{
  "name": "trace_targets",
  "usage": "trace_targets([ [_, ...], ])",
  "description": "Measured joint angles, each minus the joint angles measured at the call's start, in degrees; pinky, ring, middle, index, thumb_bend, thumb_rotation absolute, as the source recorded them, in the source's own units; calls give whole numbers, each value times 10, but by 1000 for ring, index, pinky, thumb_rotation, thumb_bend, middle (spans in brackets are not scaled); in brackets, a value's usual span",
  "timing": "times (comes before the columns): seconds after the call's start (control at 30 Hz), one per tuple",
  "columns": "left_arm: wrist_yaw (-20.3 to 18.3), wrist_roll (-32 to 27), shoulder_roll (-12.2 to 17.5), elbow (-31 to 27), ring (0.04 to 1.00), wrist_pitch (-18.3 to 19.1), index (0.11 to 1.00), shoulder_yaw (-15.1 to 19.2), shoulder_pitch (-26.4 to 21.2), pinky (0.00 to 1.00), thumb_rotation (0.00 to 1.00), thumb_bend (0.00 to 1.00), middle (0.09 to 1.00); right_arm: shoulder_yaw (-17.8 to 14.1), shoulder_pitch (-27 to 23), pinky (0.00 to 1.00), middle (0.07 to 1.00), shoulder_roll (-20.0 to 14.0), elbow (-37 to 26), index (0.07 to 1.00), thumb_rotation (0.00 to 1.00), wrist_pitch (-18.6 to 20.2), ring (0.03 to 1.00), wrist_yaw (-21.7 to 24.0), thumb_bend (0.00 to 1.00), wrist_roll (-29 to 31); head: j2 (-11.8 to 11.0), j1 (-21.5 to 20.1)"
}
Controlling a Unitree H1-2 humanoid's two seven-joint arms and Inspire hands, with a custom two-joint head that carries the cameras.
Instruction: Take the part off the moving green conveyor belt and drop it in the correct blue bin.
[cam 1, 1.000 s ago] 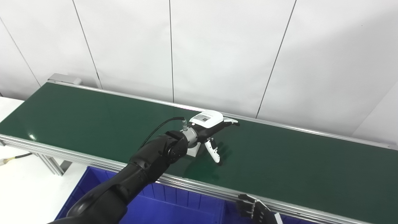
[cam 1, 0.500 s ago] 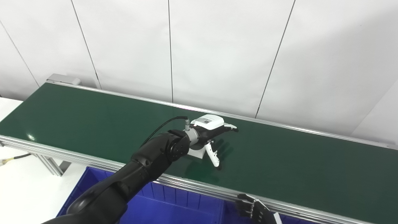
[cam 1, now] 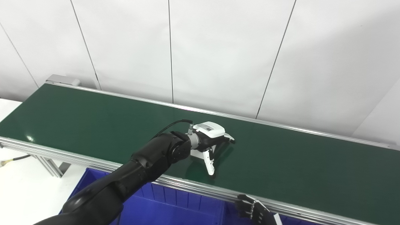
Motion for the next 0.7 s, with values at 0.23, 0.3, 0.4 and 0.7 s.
trace_targets([
  [0.23, 44, 18, -1, 41, 914, 2, 901, -8, -11, 855, 165, 1000, 923, 0, 4, 656, 757, 0, -3, 736, 90, 0, 715, -1, 892, 1, 1, -5],
  [0.3, 72, 20, -6, 44, 888, 3, 883, -13, -11, 831, 92, 986, 901, 0, 7, 658, 759, 0, -4, 737, 97, 0, 717, -1, 892, 1, 2, -6],
  [0.4, 108, 26, -20, 53, 843, 6, 853, -17, -12, 792, 30, 956, 870, 0, 8, 659, 760, 0, -5, 738, 104, 0, 718, -2, 893, 1, 3, -6],
  [0.7, 136, 32, -26, 56, 562, 14, 527, -25, -12, 453, 26, 540, 612, -1, 11, 666, 764, 0, -7, 742, 117, 0, 722, -2, 891, 1, 4, -6],
])
